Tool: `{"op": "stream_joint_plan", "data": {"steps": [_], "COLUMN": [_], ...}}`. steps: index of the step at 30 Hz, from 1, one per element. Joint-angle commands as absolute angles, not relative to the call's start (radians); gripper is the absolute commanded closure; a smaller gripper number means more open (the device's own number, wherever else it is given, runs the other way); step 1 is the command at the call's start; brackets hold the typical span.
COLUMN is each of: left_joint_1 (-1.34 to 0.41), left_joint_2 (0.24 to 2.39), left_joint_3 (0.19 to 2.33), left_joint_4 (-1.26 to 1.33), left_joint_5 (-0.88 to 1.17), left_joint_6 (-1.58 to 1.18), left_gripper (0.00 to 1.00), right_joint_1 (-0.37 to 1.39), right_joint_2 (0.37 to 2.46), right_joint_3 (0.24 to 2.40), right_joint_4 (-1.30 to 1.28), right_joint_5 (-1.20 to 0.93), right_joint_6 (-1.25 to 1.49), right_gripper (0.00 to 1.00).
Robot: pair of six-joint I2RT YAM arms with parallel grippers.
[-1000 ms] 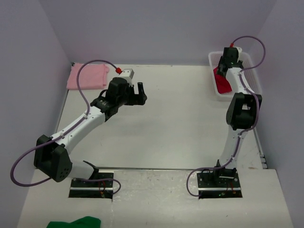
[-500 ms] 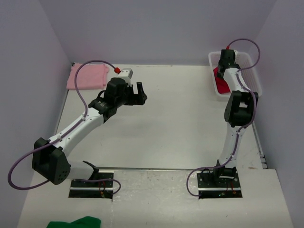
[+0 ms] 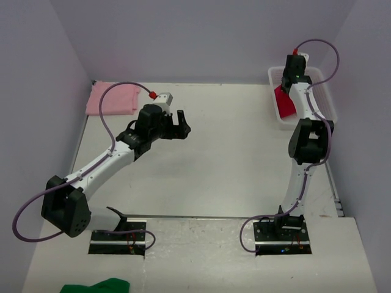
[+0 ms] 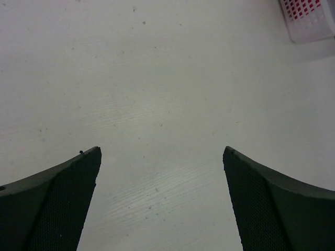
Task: Fold and stack the t-shirts
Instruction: Grab crumpled tshirt from bin with the right arm, then move the tshirt to the center of the board
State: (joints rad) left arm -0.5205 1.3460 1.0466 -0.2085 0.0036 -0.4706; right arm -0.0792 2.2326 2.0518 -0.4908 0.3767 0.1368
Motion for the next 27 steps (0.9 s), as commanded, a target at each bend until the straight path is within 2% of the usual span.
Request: {"op": "stream_joint_plan", "data": {"steps": [1,6,11,15,22,25,27], "left_joint_1": [-0.528,-0.534,-0.535,-0.534,-0.532,-0.515,-0.493], "left_joint_2": [1.356,1.382,1.404,1.398,1.332,1.296,1.281], "left_joint_3": [0.999,0.927,0.925,0.962,1.043,0.984,0.924], "left_joint_4": [-0.080,0.061,0.130,0.166,0.147,0.245,0.441], "left_joint_5": [0.106,0.230,0.316,0.388,0.348,0.402,0.525], "left_joint_6": [-0.479,-0.521,-0.525,-0.546,-0.589,-0.665,-0.791], "left_gripper": [0.02,0.02,0.02,0.00,0.00,0.00,0.00], "right_joint_1": [-0.040,0.056,0.202,0.334,0.561,0.646,0.696], "right_joint_2": [2.040,1.904,1.726,1.615,1.454,1.391,1.352], "right_joint_3": [2.187,2.342,2.388,2.459,2.436,2.393,2.335], "right_joint_4": [-0.471,-0.503,-0.505,-0.621,-0.778,-0.851,-0.862], "right_joint_5": [0.420,0.506,0.485,0.460,0.423,0.355,0.331], "right_joint_6": [0.097,0.008,-0.120,-0.135,-0.060,0.026,0.047], "right_gripper": [1.00,1.00,1.00,1.00,1.00,1.00,1.00]}}
